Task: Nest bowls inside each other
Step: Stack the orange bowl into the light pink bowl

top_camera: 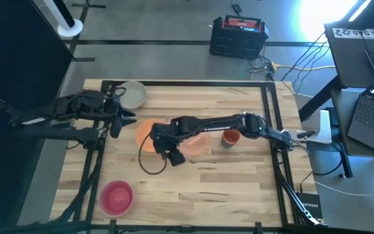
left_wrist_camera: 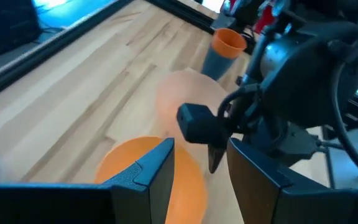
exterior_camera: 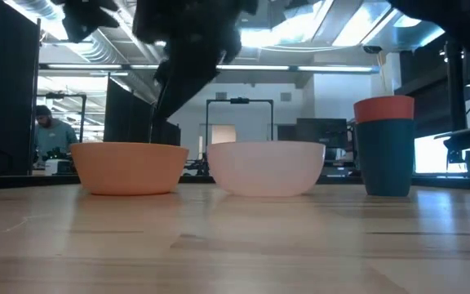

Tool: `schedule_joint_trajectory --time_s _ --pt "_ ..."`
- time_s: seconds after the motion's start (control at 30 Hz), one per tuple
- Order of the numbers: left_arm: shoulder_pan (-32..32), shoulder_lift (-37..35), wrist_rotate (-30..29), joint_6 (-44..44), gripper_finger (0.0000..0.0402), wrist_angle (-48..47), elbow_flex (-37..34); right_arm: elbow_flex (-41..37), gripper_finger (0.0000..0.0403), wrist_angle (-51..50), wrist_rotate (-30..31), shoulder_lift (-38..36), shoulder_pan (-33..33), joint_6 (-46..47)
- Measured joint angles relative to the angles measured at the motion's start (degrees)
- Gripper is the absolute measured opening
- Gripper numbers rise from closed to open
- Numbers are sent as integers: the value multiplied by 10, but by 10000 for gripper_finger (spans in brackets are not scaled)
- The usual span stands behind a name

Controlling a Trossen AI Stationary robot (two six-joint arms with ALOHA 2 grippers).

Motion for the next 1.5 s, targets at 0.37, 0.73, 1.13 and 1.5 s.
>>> schedule_joint_trajectory --time_s 0.37,0.73,1.13,1.5 --pt "50 -22 -2 33 131 -43 0 -6 185 26 0 43 -15 0" --pt "74 -23 -2 42 131 -41 0 35 61 -26 32 49 -13 -8" --pt "93 -23 -3 47 131 -43 0 74 0 -120 84 -7 -14 6" --pt "93 -33 -2 33 131 -61 0 34 0 -207 92 -43 -8 123"
